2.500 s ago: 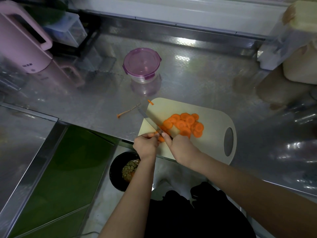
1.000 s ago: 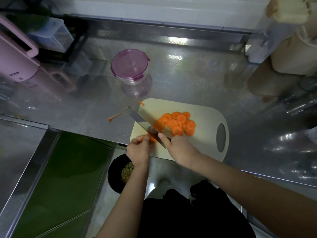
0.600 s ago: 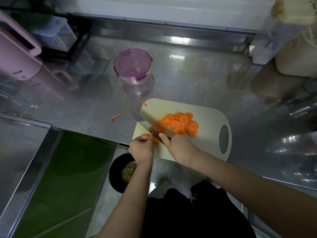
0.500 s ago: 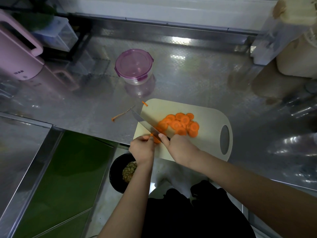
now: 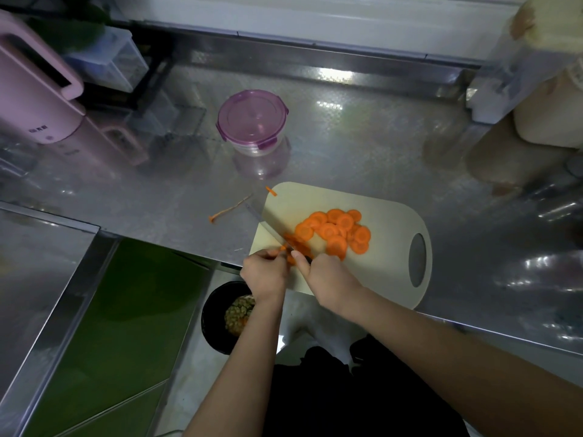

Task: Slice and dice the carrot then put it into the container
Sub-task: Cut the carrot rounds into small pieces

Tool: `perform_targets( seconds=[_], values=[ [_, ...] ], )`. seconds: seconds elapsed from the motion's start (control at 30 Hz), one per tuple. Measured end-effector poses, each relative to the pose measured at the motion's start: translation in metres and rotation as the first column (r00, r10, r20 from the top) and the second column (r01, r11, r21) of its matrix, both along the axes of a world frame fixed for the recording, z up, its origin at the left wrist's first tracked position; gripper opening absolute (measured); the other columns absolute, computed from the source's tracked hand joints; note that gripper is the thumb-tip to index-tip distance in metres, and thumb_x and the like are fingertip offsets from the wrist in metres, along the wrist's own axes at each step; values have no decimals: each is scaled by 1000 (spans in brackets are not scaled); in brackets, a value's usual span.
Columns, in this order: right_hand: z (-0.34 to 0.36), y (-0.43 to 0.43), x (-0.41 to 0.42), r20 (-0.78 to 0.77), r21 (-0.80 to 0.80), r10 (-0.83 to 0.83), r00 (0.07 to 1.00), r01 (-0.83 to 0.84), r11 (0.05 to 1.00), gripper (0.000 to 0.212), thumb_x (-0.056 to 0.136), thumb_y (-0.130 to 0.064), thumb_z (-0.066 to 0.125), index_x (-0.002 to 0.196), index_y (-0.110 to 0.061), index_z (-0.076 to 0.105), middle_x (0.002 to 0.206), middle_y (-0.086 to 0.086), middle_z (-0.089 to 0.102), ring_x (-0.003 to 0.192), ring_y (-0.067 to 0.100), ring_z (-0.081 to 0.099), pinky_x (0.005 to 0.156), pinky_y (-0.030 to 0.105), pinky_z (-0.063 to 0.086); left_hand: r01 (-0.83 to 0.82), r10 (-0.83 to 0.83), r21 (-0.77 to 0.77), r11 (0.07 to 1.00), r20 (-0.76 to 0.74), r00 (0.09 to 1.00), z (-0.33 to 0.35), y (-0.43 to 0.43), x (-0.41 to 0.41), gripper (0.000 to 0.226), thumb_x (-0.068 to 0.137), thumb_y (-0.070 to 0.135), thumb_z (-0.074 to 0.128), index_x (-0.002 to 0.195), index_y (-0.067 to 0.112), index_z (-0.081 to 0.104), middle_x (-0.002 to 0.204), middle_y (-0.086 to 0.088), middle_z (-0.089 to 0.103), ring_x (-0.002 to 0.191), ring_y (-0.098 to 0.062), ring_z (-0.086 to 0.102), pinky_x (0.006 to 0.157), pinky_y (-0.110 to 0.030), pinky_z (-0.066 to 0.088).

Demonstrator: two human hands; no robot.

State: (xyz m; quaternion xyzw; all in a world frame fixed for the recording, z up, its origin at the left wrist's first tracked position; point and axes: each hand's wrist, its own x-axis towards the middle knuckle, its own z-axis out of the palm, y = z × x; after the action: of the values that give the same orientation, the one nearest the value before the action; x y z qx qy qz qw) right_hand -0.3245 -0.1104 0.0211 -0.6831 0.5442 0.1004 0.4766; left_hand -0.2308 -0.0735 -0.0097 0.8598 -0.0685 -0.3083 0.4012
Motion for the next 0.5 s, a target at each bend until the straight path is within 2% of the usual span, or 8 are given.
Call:
perform_targets(
  seconds=[0.07,0.13,0.17,0.23,0.3,0.37,0.43,0.5],
  values=[
    [0,4,-1,55,-26,-24,998,25,999,43,102,-28,35,136,-3,42,77,3,46,78,26,52,67,33,41,-2,2,4,1000,4,1000,1,1,0,7,78,7,67,78,6,74,80,-10,71,84,-26,67,84,-38,54],
    [1,6,-1,45,-50,5,999,-2,999,55,100,-47,32,111,-1,58,68,-1,43,80,23,51,73,32,41,8,-8,7,1000,10,1000,4,3,0,7,79,8,67,79,5,74,81,-11,72,83,-25,67,84,-37,54],
    [0,7,0,58,-63,1,998,3,998,57,99,-50,31,108,-1,59,72,3,49,81,24,51,74,33,41,15,-15,5,1000,12,1000,4,3,0,8,79,7,66,78,5,74,81,-11,72,82,-24,67,84,-36,54],
    [0,4,-1,106,-60,2,994,4,998,58,97,-53,32,115,-5,59,97,11,62,95,28,58,81,35,44,30,-30,-4,1000,0,1000,4,3,0,10,79,7,66,72,9,73,78,-10,72,80,-23,68,83,-36,54],
    [0,-5,-4,147,-37,-4,989,10,999,58,98,-52,31,121,-6,58,115,15,62,111,32,57,92,37,44,25,-26,-28,999,-33,999,2,2,-1,17,79,7,67,64,13,70,69,-8,70,73,-22,69,81,-35,56],
    [3,-15,-9,134,-22,1,991,2,1000,59,100,-47,28,96,0,64,96,19,64,101,33,58,84,33,41,23,-24,-40,999,-46,999,-1,2,-1,13,80,8,68,67,10,71,65,-7,69,66,-20,69,79,-36,57],
    [5,-20,-13,107,-62,-11,994,18,998,64,100,-48,28,61,-4,53,65,14,55,80,31,56,71,30,36,19,-21,-55,998,-42,999,-2,3,-1,12,79,8,69,68,10,72,65,-6,69,65,-21,69,78,-37,57],
    [4,-18,-13,136,-84,-45,990,57,995,65,99,-49,30,69,0,59,71,18,59,81,30,57,74,31,41,8,-11,-61,998,-43,999,-5,4,-1,17,80,10,71,64,15,68,65,-6,69,66,-22,69,78,-37,57]
  ],
)
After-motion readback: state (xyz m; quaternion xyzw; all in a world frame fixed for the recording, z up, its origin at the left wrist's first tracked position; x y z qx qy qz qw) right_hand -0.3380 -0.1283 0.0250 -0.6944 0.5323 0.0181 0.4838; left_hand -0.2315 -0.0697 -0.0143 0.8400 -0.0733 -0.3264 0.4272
